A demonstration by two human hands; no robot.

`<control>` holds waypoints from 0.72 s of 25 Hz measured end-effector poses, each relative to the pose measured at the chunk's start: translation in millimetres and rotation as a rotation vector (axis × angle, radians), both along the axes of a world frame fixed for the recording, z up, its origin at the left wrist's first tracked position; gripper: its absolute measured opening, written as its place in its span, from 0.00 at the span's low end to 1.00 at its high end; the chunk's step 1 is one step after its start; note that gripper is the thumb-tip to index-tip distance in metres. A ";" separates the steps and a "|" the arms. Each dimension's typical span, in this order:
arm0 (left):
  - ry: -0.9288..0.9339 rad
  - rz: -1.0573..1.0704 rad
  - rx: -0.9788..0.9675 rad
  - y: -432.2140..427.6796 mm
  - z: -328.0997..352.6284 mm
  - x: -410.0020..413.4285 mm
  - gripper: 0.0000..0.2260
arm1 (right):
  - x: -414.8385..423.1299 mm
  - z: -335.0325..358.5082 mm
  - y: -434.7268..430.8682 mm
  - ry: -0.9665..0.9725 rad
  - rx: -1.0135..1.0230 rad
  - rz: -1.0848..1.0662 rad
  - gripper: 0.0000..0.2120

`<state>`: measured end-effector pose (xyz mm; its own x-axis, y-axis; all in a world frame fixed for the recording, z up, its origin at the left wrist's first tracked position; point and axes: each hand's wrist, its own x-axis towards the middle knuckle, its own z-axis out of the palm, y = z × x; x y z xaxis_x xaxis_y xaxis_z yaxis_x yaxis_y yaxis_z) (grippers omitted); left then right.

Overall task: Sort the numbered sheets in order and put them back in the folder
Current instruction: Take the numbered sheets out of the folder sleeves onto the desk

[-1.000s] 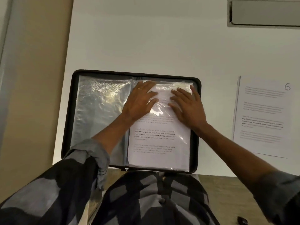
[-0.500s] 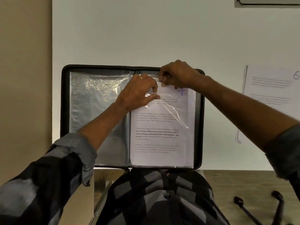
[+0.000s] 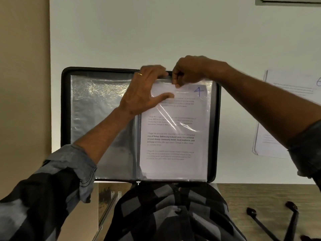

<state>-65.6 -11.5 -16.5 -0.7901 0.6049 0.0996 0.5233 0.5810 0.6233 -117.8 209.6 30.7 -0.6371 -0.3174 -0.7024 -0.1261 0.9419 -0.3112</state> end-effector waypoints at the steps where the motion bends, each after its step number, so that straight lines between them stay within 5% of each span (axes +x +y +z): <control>1: -0.031 0.063 0.008 0.5 1.9 -6.2 0.29 | -4.5 3.4 3.3 0.061 0.013 0.003 0.06; 10: -0.509 0.473 0.243 0.4 -1.8 -74.0 0.41 | -61.7 12.4 15.4 0.660 -0.063 -0.220 0.08; 14: -0.807 0.527 0.466 4.3 -13.7 -77.5 0.30 | -73.2 2.5 26.4 0.735 -0.094 -0.428 0.10; 18: -0.810 0.593 0.606 13.0 -11.3 -81.1 0.22 | -36.3 -22.0 45.1 0.620 -0.329 -0.861 0.34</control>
